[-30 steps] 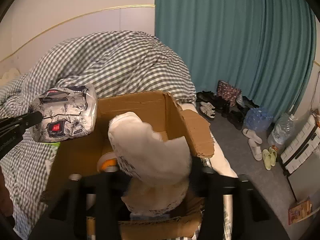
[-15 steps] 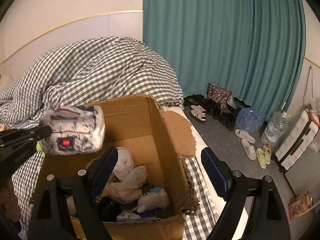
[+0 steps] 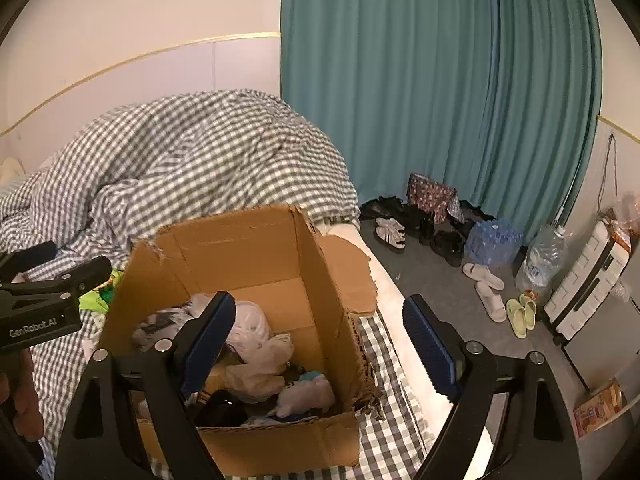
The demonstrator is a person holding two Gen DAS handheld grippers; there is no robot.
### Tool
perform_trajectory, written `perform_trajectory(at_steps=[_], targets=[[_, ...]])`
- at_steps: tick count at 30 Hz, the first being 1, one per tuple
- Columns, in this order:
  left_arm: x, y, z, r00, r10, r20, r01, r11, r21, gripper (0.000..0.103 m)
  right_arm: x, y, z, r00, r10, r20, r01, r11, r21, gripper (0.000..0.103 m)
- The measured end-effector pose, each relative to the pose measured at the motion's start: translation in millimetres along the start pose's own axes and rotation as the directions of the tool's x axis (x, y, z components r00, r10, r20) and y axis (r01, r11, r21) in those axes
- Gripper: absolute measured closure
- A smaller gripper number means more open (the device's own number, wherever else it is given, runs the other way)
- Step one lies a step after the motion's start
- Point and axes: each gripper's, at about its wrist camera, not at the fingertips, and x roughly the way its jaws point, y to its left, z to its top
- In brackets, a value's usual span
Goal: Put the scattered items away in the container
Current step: 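Withdraw both open tools from the box back over the bed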
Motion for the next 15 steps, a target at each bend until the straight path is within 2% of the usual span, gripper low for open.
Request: perform_trajectory(at_steps=[7,15], targets=[[-36,32,0,0.999,0.042,0.025,-0.042,0.999,-0.032,0.000,-31,21,12,0.999,0.013,0.031,-0.012,1.000,-0.020,0.001],[-82,80,-5,0.995,0.082,0.055,-0.077,0.993,-0.089,0.000,-65,61,22,0.996,0.056,0.062,-0.052,0.997,-0.055,0.000]])
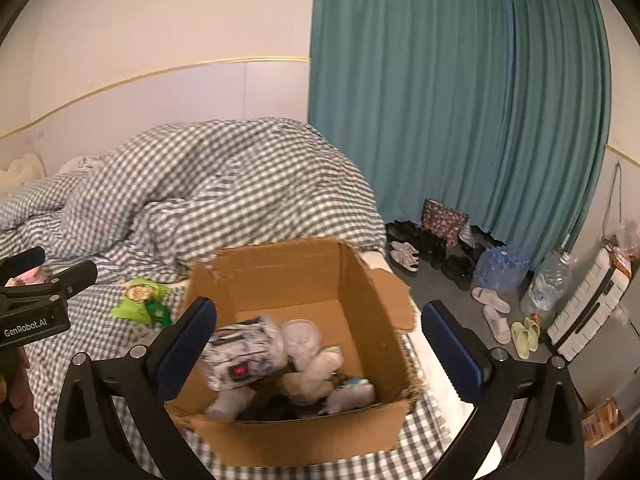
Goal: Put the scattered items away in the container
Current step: 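Withdraw both open tools from the box back over the bed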
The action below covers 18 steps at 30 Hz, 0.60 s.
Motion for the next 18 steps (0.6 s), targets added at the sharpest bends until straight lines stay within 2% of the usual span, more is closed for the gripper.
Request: perform_trajectory(at_steps=[10,18], targets=[[-41,77,-5,0.996,0.090,0.019,-0.088,0.993,-0.073,0.000,-29,68,13,0.996,0.078,0.035,-0.076,0.995,-0.060,0.000],[-69,136,-13,0.985,0.171,0.026,-0.167,0.981,-0.103,0.000,-45,121,20,0.986,0.160,0.054,-0.155,0.984,-0.085,0.000]])
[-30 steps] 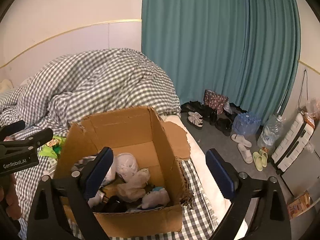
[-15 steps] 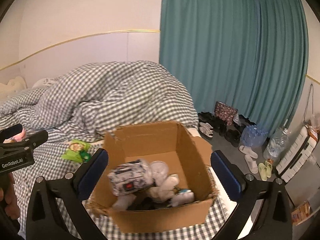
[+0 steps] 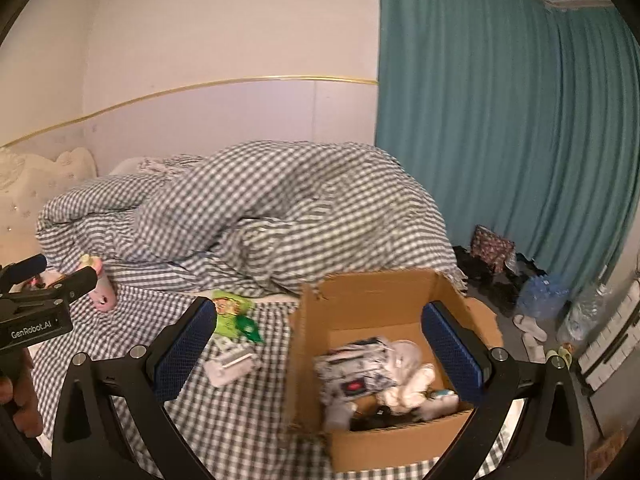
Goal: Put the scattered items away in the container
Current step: 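Withdraw both open tools from the box back over the bed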
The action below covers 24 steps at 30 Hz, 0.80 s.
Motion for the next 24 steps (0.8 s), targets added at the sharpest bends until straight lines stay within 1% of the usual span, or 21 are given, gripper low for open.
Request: perform_trajectory(at_steps=[9,16,20,24], targets=[[-16,59,-2,0.997,0.074,0.012,-0.074,0.997,-0.032,0.000,-1,57,9,0.998,0.057,0.018,-0.056,0.997,-0.050,0.000],[-22,95,-4,0.993,0.114,0.020,-0.113,0.993,-0.042,0.000,3,91,15,0.996,0.085,0.023,-0.083,0.993,-0.085,0.000],[-17,110,-5,0.992,0.124,0.012,-0.124,0.991,-0.053,0.000,12,105,17,0.995,0.098,0.019,-0.095,0.991,-0.098,0.000],[-3,122,-8,0.992,0.124,-0.006,-0.124,0.990,-0.059,0.000,27,115,15,0.995,0.104,0.002,-0.103,0.989,-0.109,0.000]])
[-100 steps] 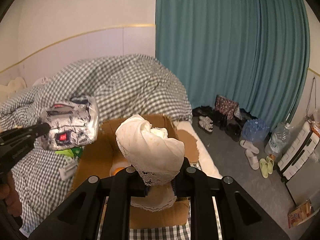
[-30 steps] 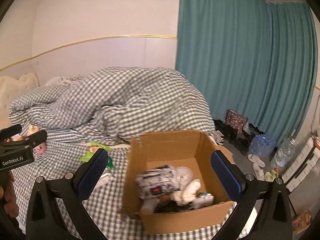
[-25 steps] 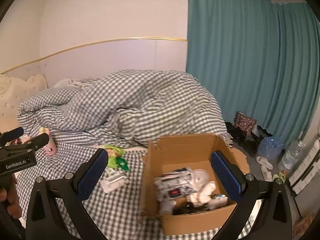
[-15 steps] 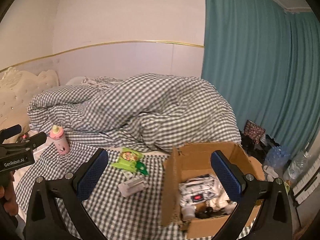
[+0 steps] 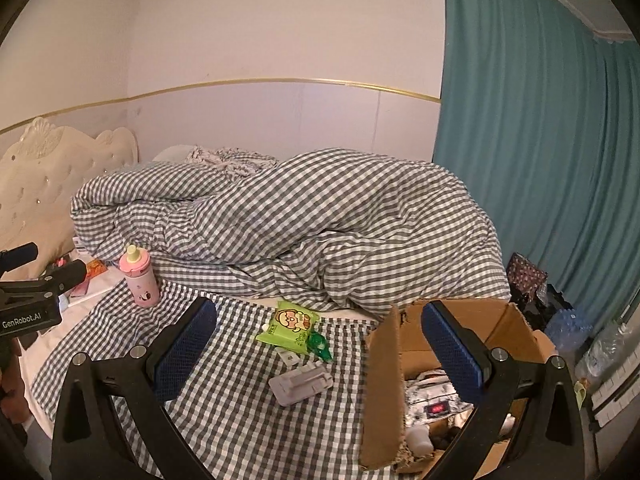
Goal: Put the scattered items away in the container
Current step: 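Withdraw both open tools from the box back over the bed, then grasp the green snack packet with the right tool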
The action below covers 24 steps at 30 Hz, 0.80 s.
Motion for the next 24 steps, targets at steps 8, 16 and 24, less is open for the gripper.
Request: perform_trajectory(at_steps=[8,16,24], targets=[[46,1,-9,0.998,-0.013,-0.055,0.013,1.000,-0.008,0.000,46,11,-13,0.998,0.001,-0.069,-0.004,0.999,-0.043,0.000],[106,-17,-20,0.992,-0.008,-0.122,0.013,0.999,0.040,0.000,96,10,-30,0.990,0.018,-0.137,-0.027,0.998,-0.058,0.000],[152,-15,-31,0.987,-0.001,-0.164,0.008,0.999,0.043,0.000,170,23,-54,0.971,0.074,-0.226,-0.092,0.993,-0.068,0.000]])
